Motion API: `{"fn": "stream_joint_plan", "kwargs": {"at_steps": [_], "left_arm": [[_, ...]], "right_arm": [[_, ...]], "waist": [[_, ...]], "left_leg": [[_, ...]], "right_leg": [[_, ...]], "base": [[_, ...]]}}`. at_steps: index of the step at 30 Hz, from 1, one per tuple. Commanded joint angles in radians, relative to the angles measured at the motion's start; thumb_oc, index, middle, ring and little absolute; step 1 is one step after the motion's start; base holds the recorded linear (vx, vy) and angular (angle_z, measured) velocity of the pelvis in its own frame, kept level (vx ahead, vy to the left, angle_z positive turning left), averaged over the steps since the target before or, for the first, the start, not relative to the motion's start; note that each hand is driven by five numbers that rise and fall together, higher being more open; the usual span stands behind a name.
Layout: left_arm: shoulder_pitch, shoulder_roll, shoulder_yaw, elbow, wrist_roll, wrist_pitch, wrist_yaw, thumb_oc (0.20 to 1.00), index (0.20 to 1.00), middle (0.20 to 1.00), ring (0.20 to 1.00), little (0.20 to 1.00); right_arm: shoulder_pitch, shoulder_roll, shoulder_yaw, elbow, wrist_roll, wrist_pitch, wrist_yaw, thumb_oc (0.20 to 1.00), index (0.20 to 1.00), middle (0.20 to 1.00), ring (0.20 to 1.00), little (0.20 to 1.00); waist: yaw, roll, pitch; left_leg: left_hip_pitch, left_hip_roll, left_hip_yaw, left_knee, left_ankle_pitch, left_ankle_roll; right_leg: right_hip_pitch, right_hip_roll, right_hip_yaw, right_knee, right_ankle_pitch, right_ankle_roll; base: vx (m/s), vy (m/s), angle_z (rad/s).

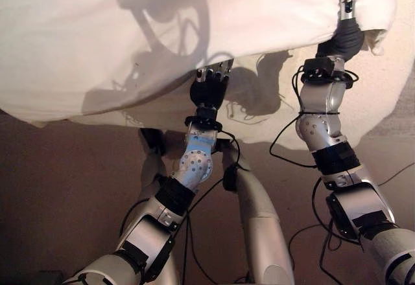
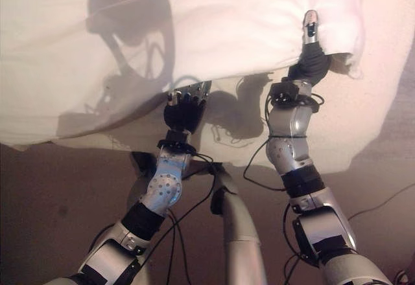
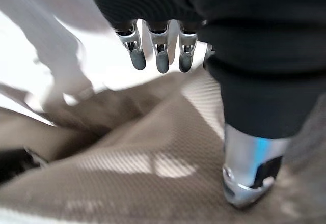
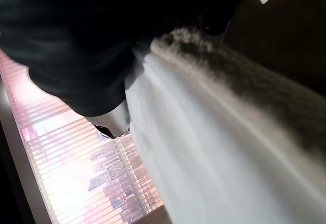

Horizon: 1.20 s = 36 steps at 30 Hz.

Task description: Make the bed

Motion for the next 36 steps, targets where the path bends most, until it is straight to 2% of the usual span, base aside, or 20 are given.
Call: {"fn": "stream_joint_plan", "kwargs": {"at_steps": [1, 6, 13, 16, 22, 32, 36], "left_arm": [[-0.001, 0.036, 0.036, -0.11, 0.012, -0.032, -0.044, 1.0, 1.0, 1.0, 1.0, 1.0], [-0.009, 0.04, 0.101, -0.095, 0.005, -0.079, -0.029, 1.0, 1.0, 1.0, 1.0, 1.0], [0.026, 0.047, 0.068, -0.11, 0.037, -0.065, -0.017, 1.0, 1.0, 1.0, 1.0, 1.0], [0.058, 0.071, -0.045, -0.108, 0.103, 0.009, -0.025, 1.0, 1.0, 1.0, 1.0, 1.0], [0.089, 0.092, -0.114, -0.134, 0.125, 0.075, -0.06, 1.0, 1.0, 1.0, 1.0, 1.0], [0.144, 0.152, -0.198, -0.226, 0.151, 0.125, -0.109, 1.0, 1.0, 1.0, 1.0, 1.0], [0.138, 0.152, -0.201, -0.237, 0.15, 0.126, -0.113, 1.0, 1.0, 1.0, 1.0, 1.0]], "right_arm": [[0.002, -0.01, -0.112, -0.121, -0.063, -0.084, 0.01, 0.2, 0.2, 0.2, 0.2, 0.2], [0.017, -0.006, -0.121, -0.114, -0.053, -0.083, 0.023, 0.2, 0.2, 0.2, 0.2, 0.2], [0.028, -0.005, -0.132, -0.122, -0.049, -0.08, 0.029, 0.2, 0.2, 0.2, 0.2, 0.2], [0.009, -0.015, -0.12, -0.112, -0.057, -0.074, 0.016, 0.2, 0.2, 0.2, 0.2, 0.2], [0.004, -0.031, -0.121, -0.103, -0.06, -0.078, 0.007, 0.2, 0.2, 0.2, 0.2, 0.2], [0.017, -0.041, -0.118, -0.108, -0.071, -0.078, 0.003, 0.2, 0.2, 0.2, 0.2, 0.2], [0.019, -0.036, -0.12, -0.109, -0.075, -0.075, 0.004, 0.2, 0.2, 0.2, 0.2, 0.2]], "waist": [[0.029, -0.056, -0.03], [0.044, -0.056, -0.03], [0.049, -0.042, -0.03], [0.05, -0.036, -0.03], [0.051, -0.032, -0.03], [0.059, -0.016, -0.03], [0.059, -0.016, -0.03]], "left_leg": [[0.01, 0.017, -0.035, 0.144, -0.175, -0.068], [0.014, 0.014, -0.042, 0.141, -0.173, -0.066], [0.017, 0.002, -0.042, 0.135, -0.171, -0.06], [0.018, -0.004, -0.038, 0.131, -0.17, -0.055], [0.017, -0.004, -0.03, 0.129, -0.17, -0.054], [0.012, -0.003, -0.023, 0.138, -0.169, -0.051], [0.013, -0.005, -0.022, 0.132, -0.166, -0.051]], "right_leg": [[0.016, -0.025, -0.057, -0.16, 0.18, 0.164], [0.023, -0.028, -0.068, -0.157, 0.179, 0.164], [0.025, -0.035, -0.07, -0.152, 0.175, 0.162], [0.024, -0.038, -0.066, -0.15, 0.177, 0.161], [0.016, -0.04, -0.06, -0.149, 0.177, 0.161], [0.001, -0.043, -0.049, -0.143, 0.178, 0.158], [-0.001, -0.042, -0.049, -0.142, 0.178, 0.159]], "base": [[0.0, 0.015, 0.13], [0.0, 0.02, 0.07], [0.0, 0.017, 0.02], [-0.02, 0.048, 0.01], [0.0, 0.016, 0.01], [0.0, 0.001, -0.01], [0.0, 0.0, 0.0]]}}
